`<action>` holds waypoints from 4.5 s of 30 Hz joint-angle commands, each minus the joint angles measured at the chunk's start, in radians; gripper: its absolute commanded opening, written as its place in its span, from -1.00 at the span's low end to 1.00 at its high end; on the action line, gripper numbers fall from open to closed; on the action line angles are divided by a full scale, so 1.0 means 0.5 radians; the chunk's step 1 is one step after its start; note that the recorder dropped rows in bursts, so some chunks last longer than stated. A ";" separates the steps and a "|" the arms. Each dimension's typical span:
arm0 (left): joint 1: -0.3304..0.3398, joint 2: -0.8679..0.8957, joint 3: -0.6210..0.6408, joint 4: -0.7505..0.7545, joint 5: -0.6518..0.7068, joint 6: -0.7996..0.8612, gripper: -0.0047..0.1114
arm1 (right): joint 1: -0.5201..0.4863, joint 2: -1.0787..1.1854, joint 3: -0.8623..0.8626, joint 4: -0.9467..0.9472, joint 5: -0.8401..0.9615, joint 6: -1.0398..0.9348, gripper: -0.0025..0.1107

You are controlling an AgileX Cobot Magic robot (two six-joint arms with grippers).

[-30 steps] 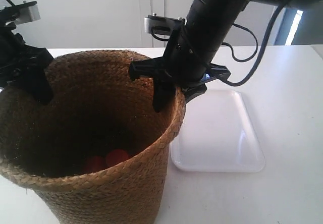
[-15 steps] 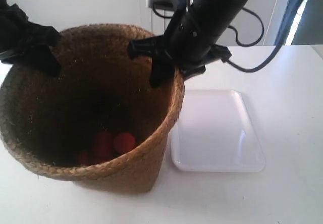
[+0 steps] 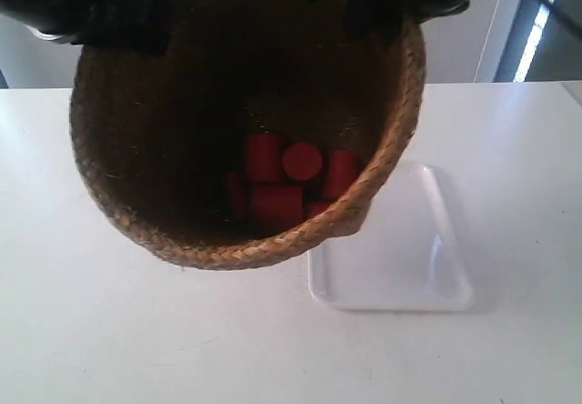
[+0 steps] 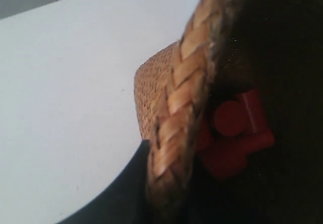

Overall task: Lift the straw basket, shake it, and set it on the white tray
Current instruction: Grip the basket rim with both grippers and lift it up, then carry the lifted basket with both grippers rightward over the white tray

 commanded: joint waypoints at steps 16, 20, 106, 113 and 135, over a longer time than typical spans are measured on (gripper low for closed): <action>-0.743 -0.206 -0.012 2.065 0.191 -1.567 -0.92 | 0.049 -0.523 0.629 -0.009 -0.664 0.130 -0.96; -0.743 -0.214 -0.012 2.097 0.278 -1.608 -0.92 | 0.146 -0.638 0.815 -0.009 -0.951 0.112 -0.96; -0.930 -0.641 0.882 3.082 -0.064 -2.728 -0.92 | 0.785 -0.698 1.147 -1.718 -0.804 1.769 -0.96; -1.383 -0.933 0.812 2.884 0.081 -2.329 -0.92 | 1.172 -0.993 1.087 -1.957 -0.761 2.039 -0.96; -1.068 -0.482 0.955 3.376 0.148 -3.016 -0.92 | 0.989 -0.568 1.246 -2.252 -0.696 2.138 -0.96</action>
